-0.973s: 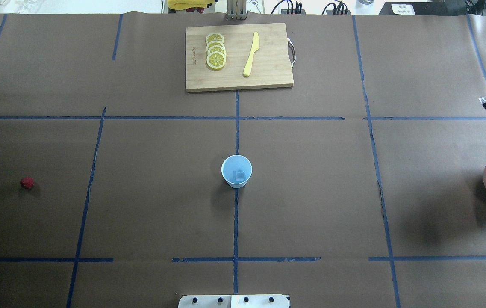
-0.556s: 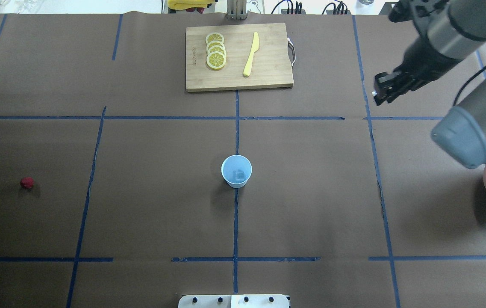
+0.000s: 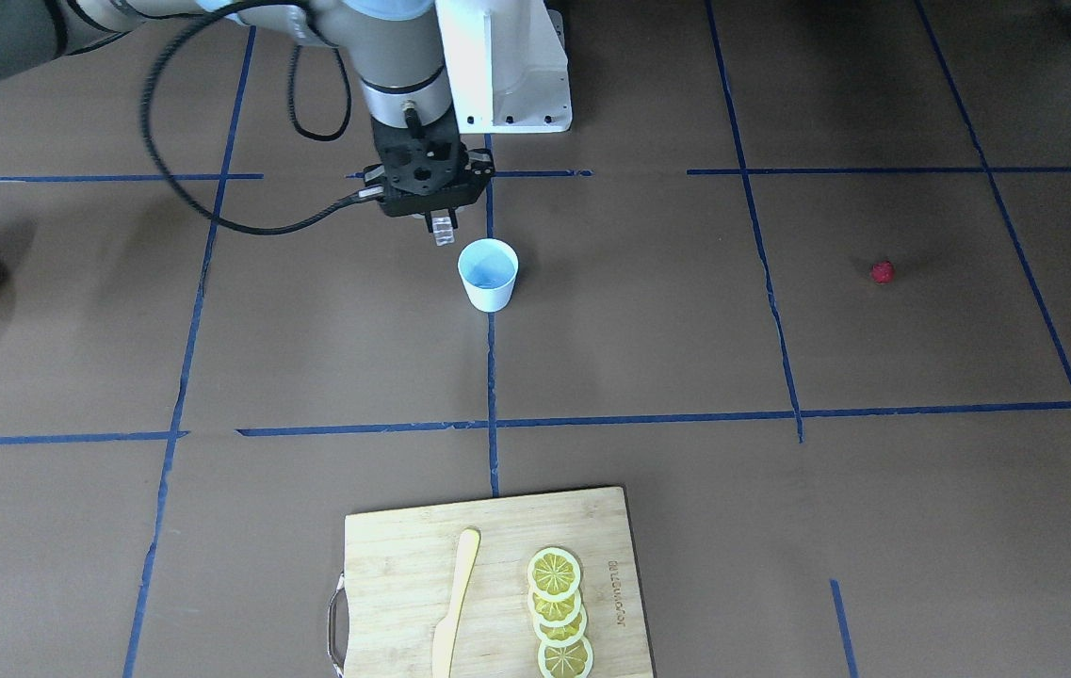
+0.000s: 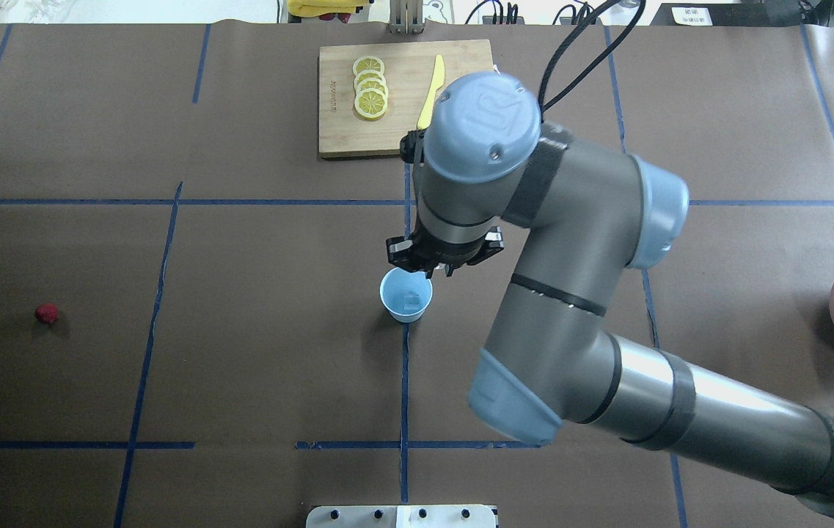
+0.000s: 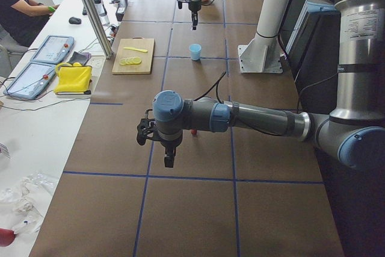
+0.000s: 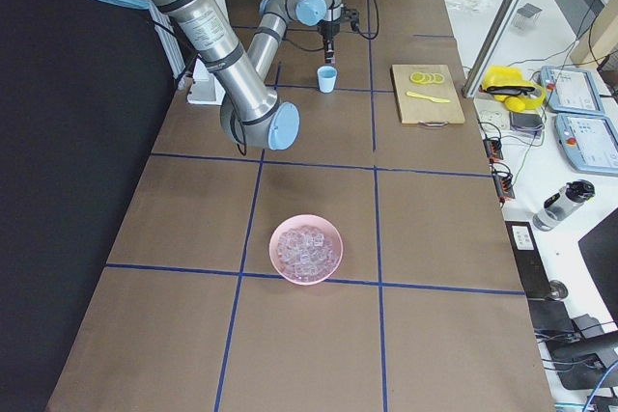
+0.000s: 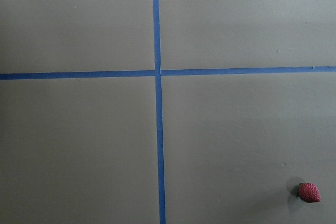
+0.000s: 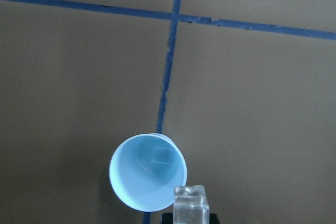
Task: Put ice and strawberries in cup
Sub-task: 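Carry the second ice cube with the right gripper over the cup, then open the right gripper to drop the ice cube into the cup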
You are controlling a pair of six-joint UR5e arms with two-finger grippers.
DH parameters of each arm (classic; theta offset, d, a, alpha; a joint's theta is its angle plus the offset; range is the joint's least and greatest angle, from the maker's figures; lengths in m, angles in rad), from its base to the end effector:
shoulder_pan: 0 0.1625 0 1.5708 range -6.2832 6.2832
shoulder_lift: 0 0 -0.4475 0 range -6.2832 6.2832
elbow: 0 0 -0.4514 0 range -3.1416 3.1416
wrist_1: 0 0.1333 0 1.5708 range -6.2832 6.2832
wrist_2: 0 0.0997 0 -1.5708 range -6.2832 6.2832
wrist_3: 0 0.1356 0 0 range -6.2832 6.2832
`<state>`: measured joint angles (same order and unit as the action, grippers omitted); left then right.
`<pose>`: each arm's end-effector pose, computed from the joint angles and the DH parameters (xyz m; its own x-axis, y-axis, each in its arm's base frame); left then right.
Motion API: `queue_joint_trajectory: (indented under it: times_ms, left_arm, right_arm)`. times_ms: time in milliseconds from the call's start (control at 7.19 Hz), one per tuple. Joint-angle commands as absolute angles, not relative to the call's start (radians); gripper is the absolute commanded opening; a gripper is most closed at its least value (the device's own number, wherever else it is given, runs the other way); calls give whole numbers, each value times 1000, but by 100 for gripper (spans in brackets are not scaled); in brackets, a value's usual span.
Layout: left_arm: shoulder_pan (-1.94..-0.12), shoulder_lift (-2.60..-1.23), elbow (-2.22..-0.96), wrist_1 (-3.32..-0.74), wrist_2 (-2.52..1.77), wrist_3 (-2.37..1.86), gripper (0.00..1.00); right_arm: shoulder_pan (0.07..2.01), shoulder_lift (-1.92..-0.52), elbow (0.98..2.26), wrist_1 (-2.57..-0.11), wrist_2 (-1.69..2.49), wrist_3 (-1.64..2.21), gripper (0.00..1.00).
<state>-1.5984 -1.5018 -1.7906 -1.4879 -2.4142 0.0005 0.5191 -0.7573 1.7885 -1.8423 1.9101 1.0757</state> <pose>-0.0464 -0.5199 0.6243 0.6661 0.0328 -0.7452 0.0272 0.9973 0.0682 -0.5792 -0.4325 0.1067 0.6817 -0.1265 0.7207 0.0626 0.9914 0.1149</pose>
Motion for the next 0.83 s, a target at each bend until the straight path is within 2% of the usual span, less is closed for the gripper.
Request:
queue_joint_trajectory:
  times_ms: [0,417,695]
  left_arm:
    - [-1598,-1502,-1783,-1489,-2411,2,100]
    - [-1598,-1502,-1784,-1491,-2411,2,100]
    - [-1597,-1502,-1784,-1491,-2413,2,100]
  right_arm:
    - [462,-713,1686,-1774,1862,1114,0]
    - [454,-686,1617,-1769,1841,1112,0]
    - [456,-689,1614,-1769,1839,1109,6]
